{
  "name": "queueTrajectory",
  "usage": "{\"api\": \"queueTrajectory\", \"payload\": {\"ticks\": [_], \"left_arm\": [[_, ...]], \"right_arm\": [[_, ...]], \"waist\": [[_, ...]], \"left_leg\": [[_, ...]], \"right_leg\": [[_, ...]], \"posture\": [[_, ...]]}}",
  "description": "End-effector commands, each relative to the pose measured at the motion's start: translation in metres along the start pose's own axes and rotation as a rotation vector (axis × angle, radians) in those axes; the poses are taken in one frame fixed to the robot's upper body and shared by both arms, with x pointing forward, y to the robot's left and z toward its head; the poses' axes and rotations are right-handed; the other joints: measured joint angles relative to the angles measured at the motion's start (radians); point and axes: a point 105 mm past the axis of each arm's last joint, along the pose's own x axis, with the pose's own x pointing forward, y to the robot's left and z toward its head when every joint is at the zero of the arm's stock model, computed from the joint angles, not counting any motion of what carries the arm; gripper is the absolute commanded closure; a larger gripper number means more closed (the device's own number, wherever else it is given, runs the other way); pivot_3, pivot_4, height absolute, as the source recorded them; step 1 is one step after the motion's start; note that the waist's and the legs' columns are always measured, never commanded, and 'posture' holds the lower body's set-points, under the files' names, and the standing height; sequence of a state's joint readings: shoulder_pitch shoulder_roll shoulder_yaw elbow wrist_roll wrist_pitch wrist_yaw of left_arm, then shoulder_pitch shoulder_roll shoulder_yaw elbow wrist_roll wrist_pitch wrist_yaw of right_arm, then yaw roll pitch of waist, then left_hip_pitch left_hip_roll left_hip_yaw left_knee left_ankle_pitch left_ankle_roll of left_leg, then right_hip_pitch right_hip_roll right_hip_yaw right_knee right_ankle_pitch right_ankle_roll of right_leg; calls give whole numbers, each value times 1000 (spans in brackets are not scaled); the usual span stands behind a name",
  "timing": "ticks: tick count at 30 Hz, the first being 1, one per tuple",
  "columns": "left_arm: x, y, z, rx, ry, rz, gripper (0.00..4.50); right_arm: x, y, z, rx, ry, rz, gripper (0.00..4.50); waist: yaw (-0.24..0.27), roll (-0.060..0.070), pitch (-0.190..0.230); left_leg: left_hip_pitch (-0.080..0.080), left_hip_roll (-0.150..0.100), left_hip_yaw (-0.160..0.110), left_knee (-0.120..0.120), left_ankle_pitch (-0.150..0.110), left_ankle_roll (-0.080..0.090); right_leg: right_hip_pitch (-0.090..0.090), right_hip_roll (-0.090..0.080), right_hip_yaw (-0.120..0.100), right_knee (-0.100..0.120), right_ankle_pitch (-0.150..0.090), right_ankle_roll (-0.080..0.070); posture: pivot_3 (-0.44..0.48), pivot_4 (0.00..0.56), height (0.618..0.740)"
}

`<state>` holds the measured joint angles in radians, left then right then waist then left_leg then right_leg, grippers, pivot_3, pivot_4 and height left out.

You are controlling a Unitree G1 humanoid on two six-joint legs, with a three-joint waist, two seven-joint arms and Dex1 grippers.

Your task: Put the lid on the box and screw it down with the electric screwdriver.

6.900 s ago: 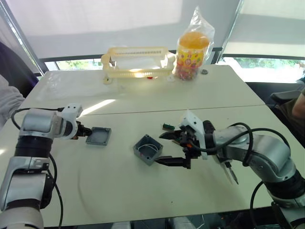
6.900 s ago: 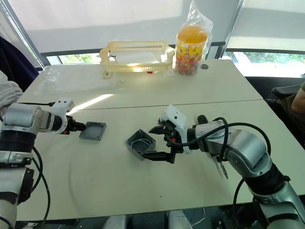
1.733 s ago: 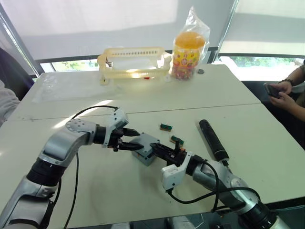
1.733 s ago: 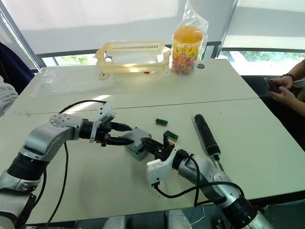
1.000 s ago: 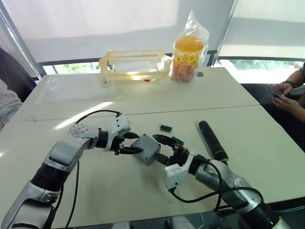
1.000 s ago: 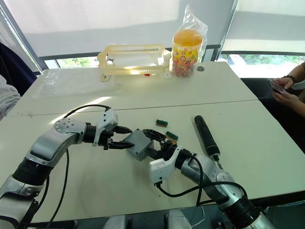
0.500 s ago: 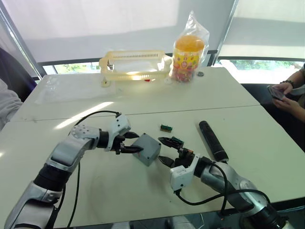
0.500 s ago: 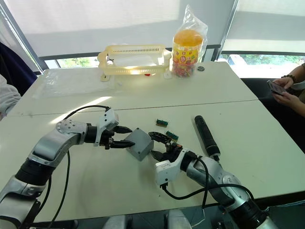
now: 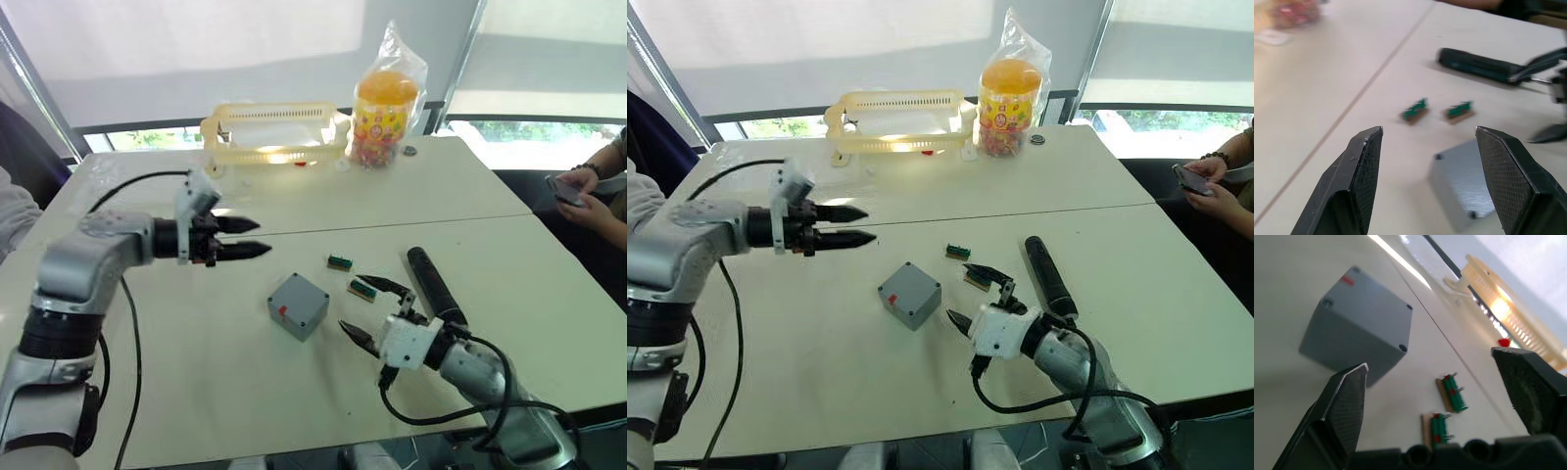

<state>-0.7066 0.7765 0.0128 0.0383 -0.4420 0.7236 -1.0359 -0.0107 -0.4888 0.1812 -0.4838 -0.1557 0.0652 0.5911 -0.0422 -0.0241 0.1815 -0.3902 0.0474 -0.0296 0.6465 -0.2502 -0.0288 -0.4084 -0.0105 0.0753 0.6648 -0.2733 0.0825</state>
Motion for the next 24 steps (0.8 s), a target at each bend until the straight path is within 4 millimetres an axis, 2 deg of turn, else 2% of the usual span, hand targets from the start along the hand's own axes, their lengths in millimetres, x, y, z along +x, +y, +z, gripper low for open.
{"api": "queueTrajectory", "payload": {"ticks": [1,5,8,17,24], "left_arm": [[3,14,-34,49,96,92,1426],[16,10,-61,16,97,87,1426],[24,2,-72,-10,91,74,1426],[36,-23,-89,-57,80,51,1426],[37,-60,-93,-68,86,-55,1426]], "right_arm": [[4,-2,10,193,-17,25,69],[9,2,14,427,-3,85,69],[10,7,13,470,33,126,69],[19,17,-6,422,142,171,69],[32,17,-10,338,141,172,69]], "waist": [[0,0,0],[8,0,1],[21,0,1],[25,0,1],[23,0,1]], "left_leg": [[0,0,0,0,0,0],[-2,0,0,0,0,0],[-2,0,0,1,0,0],[-2,0,1,0,0,0],[-2,0,1,0,0,0]], "right_leg": [[0,0,0,0,0,0],[-1,0,0,0,0,0],[-1,0,0,-1,0,0],[-2,0,0,-1,0,0],[-2,0,0,-1,-1,-1]], "posture": [[0,150,740],[0,150,740],[0,150,740],[0,150,740],[0,150,740]]}}
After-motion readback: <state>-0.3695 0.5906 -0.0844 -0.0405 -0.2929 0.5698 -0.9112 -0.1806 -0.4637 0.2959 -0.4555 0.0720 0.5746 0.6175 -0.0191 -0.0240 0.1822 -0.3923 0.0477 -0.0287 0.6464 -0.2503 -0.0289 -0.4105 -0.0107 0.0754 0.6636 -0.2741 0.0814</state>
